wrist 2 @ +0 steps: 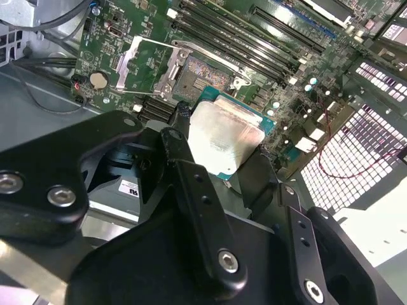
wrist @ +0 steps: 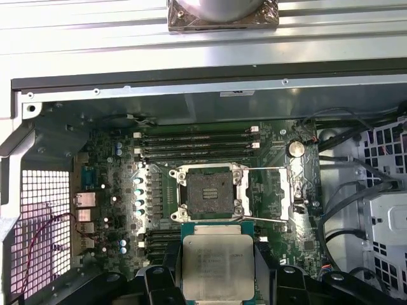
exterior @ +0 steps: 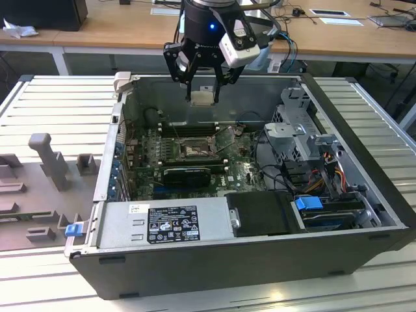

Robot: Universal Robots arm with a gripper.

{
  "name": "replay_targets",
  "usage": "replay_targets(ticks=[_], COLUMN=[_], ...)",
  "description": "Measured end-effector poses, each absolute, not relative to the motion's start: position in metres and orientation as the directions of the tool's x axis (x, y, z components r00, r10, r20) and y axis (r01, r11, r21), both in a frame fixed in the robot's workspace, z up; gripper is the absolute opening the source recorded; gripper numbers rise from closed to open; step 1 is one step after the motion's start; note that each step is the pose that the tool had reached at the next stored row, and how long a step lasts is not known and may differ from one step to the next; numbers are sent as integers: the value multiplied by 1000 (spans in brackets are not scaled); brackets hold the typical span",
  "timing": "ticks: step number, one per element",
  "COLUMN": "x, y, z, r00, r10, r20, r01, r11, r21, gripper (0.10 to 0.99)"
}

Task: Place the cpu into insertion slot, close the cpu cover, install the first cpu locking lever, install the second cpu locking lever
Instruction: 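Place the cpu into insertion slot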

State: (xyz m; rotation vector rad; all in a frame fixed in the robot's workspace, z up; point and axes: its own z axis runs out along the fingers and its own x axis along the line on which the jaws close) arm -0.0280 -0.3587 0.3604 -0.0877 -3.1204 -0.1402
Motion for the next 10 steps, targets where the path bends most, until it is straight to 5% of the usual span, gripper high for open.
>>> replay_targets(ticks=[10], x=[-28], y=[-359], z=[360], r00=[-996], r10=[83], r20=[19], r01=[84], r11=[992], r21=[89], gripper=[545])
